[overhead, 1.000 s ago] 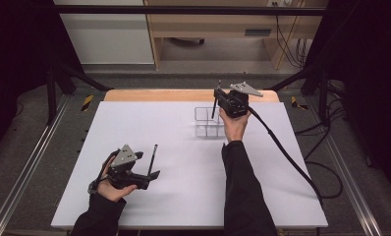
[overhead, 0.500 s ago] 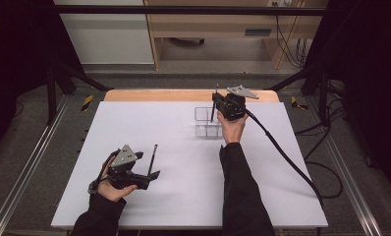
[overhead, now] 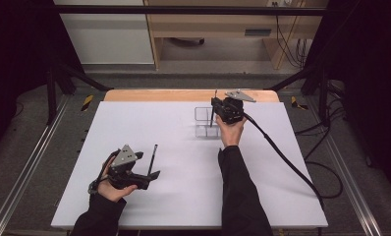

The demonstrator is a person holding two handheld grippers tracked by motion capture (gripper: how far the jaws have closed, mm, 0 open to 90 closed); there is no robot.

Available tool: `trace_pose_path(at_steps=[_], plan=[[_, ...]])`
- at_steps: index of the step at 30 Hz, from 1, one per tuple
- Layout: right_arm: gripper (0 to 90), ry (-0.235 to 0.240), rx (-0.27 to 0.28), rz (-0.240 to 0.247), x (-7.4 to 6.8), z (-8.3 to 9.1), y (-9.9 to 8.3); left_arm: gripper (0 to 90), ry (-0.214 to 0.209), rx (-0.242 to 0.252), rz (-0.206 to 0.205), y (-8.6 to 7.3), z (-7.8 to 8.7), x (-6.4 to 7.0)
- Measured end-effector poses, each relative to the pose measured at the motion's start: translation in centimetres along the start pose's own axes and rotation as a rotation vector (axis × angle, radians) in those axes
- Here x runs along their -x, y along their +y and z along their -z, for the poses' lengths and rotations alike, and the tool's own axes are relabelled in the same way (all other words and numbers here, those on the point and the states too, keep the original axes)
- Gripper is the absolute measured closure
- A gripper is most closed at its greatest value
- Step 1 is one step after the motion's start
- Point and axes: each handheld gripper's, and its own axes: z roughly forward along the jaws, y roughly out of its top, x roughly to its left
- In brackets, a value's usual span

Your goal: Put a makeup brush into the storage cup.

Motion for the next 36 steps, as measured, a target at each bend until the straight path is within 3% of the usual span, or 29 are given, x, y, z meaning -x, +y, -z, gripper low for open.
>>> trace_pose_path(at_steps=[20,28,36], plan=[[83.3,-0.031,-0.081,-0.032,0.5,0.1,-1.3,8.6,0.003,-0.008,0.002,0.0,-0.1,0.0],[74.4,-0.025,-0.088,-0.032,0.8,1.2,-1.1,8.7,0.008,-0.009,0.006,0.0,-0.1,0.0],[56.5,0.008,-0.073,-0.008,0.3,3.4,-0.8,8.7,0.011,-0.012,0.006,0.0,-0.1,0.0]])
